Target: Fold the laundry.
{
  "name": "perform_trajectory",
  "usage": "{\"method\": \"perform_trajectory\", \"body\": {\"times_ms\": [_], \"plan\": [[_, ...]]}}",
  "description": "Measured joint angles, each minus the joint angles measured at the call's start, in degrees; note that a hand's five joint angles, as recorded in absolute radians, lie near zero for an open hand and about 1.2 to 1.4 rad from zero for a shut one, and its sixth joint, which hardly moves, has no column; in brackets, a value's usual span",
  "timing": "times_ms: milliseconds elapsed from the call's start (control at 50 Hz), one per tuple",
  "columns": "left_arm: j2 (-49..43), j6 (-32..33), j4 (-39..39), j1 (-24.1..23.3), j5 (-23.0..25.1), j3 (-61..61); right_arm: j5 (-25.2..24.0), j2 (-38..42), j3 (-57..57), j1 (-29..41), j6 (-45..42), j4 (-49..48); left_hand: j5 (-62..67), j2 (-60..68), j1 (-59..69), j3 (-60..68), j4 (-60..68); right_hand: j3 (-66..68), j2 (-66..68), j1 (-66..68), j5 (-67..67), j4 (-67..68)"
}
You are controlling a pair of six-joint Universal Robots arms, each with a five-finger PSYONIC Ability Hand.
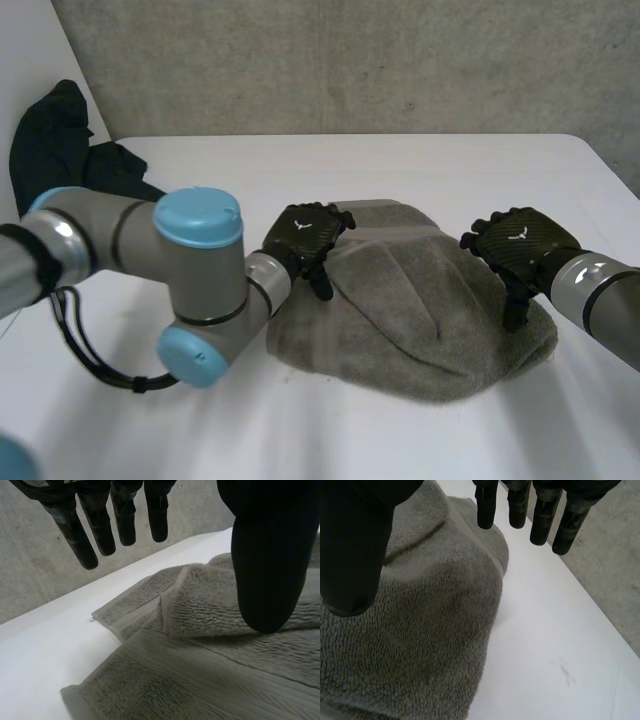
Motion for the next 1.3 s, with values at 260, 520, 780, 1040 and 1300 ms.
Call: {"method": "perform_trajectory", "body": {"times_ms": [260,520,780,1040,1300], "plan": [[-10.3,-0.1,0.0,-0.4,0.3,10.1,-0.4,-0.4,2.1,-3.8,0.3,-1.0,14.4,14.5,15.0,14.6,14.5,0.0,0.0,0.0,0.0,0.0],[-12.6,-0.1,-0.3,-0.4,0.3,11.8,-2.1,-0.2,0.6,-4.1,0.2,-1.2,44.7,45.4,45.3,45.2,45.3,0.0,0.0,0.0,0.0,0.0],[-2.5,0.9,-0.2,0.4,-0.5,5.7,-11.9,9.8,-10.6,-2.6,-5.6,1.1,47.1,49.6,46.4,49.4,49.7,0.0,0.0,0.0,0.0,0.0],[5.6,5.6,0.2,5.5,-0.7,2.0,-12.3,23.9,-24.2,2.6,-16.2,15.0,47.1,49.7,46.4,49.5,49.7,1.3,1.3,1.0,1.2,1.2],[6.5,5.9,4.2,6.8,-4.8,16.8,-9.7,26.3,-43.0,6.0,-1.7,15.7,47.1,49.8,46.4,49.5,49.7,55.1,54.4,45.2,52.9,54.4]]}}
